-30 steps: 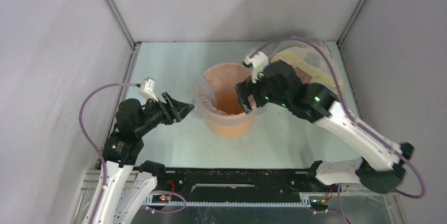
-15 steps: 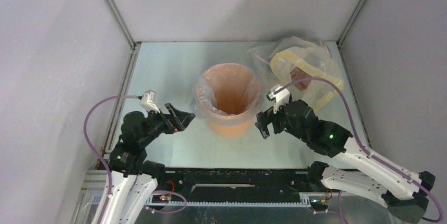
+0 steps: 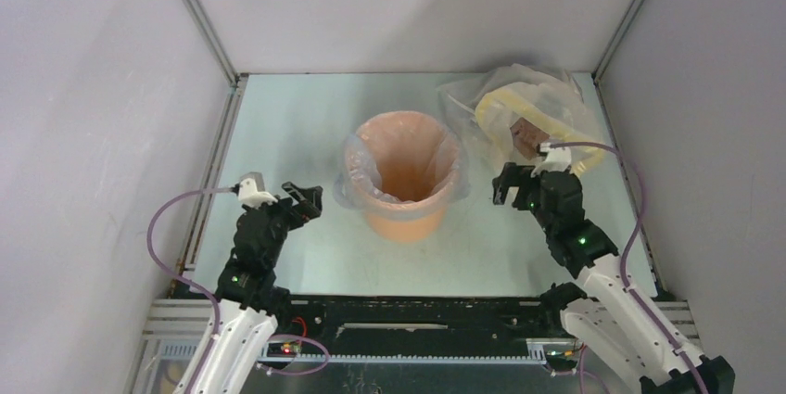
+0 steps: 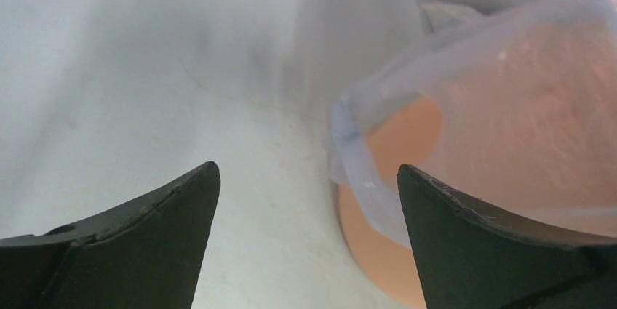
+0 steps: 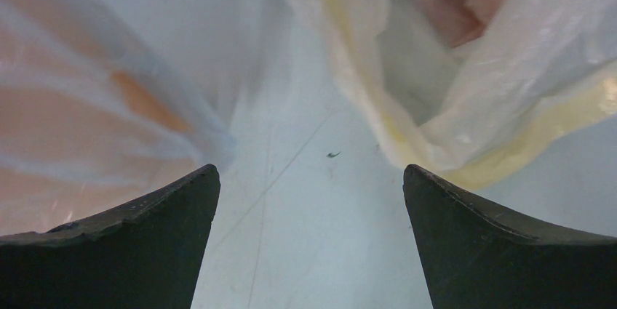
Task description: Put the trash bags into the trash bin
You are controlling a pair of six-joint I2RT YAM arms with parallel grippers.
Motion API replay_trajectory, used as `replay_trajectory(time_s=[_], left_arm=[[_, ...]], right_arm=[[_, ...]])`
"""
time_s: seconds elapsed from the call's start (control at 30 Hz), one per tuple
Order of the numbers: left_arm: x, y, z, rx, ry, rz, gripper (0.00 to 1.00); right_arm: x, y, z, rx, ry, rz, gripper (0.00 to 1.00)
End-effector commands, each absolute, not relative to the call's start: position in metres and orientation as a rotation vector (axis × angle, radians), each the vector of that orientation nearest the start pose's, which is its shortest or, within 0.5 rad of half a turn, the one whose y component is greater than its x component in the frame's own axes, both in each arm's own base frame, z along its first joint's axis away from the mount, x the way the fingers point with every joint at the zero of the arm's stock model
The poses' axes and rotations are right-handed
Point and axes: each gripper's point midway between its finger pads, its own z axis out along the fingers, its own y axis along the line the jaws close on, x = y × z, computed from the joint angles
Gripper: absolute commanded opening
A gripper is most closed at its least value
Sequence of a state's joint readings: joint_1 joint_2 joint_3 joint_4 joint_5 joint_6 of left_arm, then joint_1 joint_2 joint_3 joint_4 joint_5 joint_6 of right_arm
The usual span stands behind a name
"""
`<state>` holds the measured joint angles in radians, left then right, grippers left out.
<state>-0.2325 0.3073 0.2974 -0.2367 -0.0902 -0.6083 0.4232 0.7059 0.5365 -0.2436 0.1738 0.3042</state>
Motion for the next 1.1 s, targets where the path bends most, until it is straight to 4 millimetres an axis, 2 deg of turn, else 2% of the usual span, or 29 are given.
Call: replay_trajectory(time_s=[0.0, 0.17, 0.23, 0.3, 0.43, 0.47, 0.6, 0.63, 0.7, 0.77, 0.8, 0.87, 0.9, 0.97, 1.07], left_arm=[[0.266, -0.029, 0.184, -0.464, 1.597, -0.324, 1.0], [0.281, -0.014, 0.181, -0.449, 1.548, -0.197, 1.0], [0.286, -0.012, 0.179, -0.402, 1.519, -0.162, 1.0], [0.289, -0.004, 0.178, -0.411, 1.496, -0.107, 1.0], [0.297, 0.007, 0.186, -0.382, 1.485, 0.007, 1.0], [0.299, 0.01, 0.186, -0.374, 1.489, 0.036, 1.0], [0.307, 0.014, 0.188, -0.298, 1.485, 0.111, 1.0], [0.308, 0.016, 0.184, -0.275, 1.49, 0.13, 1.0], [0.312, 0.02, 0.176, -0.251, 1.489, 0.161, 1.0], [0.318, 0.025, 0.163, -0.225, 1.51, 0.188, 1.0], [0.32, 0.029, 0.158, -0.236, 1.511, 0.196, 1.0], [0.326, 0.036, 0.157, -0.25, 1.521, 0.203, 1.0], [0.328, 0.038, 0.155, -0.24, 1.533, 0.208, 1.0], [0.331, 0.043, 0.157, -0.247, 1.526, 0.21, 1.0], [0.334, 0.046, 0.156, -0.237, 1.529, 0.206, 1.0]], right_arm=[[0.293, 0.065, 0.189, 0.21, 1.859, 0.224, 1.0], [0.313, 0.038, 0.183, 0.331, 1.814, 0.118, 1.0], [0.321, 0.041, 0.181, 0.228, 1.771, 0.094, 1.0], [0.324, 0.047, 0.168, 0.084, 1.724, 0.078, 1.0], [0.326, 0.058, 0.161, -0.107, 1.651, 0.096, 1.0], [0.328, 0.055, 0.159, -0.115, 1.64, 0.083, 1.0], [0.341, 0.03, 0.14, -0.045, 1.667, 0.053, 1.0], [0.342, 0.023, 0.131, -0.018, 1.674, 0.054, 1.0], [0.35, 0.013, 0.129, 0.02, 1.679, 0.054, 0.99], [0.355, 0.014, 0.13, -0.035, 1.665, 0.061, 0.99], [0.357, 0.008, 0.127, -0.006, 1.658, 0.045, 0.99], [0.36, -0.005, 0.114, 0.062, 1.654, 0.033, 0.98], [0.362, -0.006, 0.115, 0.065, 1.622, 0.034, 0.97], [0.361, -0.006, 0.106, 0.064, 1.675, 0.032, 0.96], [0.369, -0.011, 0.107, 0.09, 1.699, 0.01, 1.0]])
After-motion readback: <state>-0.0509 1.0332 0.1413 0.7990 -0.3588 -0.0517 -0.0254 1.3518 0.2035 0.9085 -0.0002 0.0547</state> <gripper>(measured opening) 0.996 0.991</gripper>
